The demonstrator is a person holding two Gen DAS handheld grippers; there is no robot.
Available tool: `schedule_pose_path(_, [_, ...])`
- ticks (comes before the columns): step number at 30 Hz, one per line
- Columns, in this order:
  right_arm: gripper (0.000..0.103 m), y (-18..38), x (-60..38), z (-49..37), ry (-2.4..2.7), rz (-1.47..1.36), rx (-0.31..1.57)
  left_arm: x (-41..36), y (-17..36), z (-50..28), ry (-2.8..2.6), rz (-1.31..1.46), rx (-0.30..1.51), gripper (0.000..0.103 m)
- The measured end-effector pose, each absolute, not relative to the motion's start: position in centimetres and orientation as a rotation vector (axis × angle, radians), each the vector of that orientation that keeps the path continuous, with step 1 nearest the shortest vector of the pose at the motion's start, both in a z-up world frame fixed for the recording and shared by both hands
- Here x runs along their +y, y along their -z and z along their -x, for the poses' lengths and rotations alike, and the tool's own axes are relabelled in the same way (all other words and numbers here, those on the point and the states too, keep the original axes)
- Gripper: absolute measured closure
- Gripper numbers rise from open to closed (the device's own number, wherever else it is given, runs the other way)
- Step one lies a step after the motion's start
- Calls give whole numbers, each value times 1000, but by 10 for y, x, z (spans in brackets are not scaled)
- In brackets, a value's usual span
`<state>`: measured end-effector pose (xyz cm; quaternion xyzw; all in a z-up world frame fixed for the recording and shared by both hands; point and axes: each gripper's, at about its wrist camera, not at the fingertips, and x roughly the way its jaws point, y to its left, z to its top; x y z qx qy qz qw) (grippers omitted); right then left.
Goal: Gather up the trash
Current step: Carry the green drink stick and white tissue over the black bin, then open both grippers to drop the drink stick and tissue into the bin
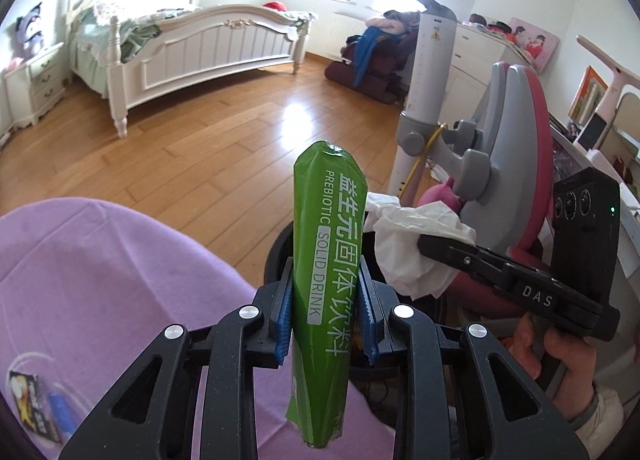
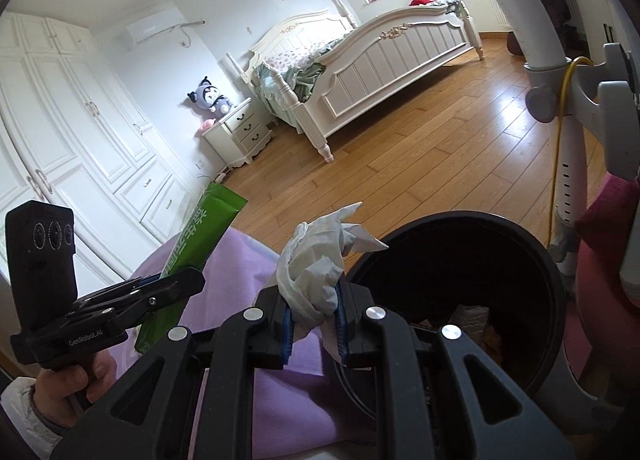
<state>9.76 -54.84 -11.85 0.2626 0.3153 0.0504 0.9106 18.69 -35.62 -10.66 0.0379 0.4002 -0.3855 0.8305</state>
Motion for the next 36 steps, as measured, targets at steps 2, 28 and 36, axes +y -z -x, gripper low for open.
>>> schedule_pose_path(2, [86,124,-555,-98,-67,-545,663,-374,114,-186,826,-102,848,75])
schedule_pose_path(28, [82,156,-595,-86,36,-596,743,-455,143,-179,871,-206,875,45])
schedule_pose_path(36, [28,155,-599,-77,90,-625,736,-446,128,-170,803,-245,813,11])
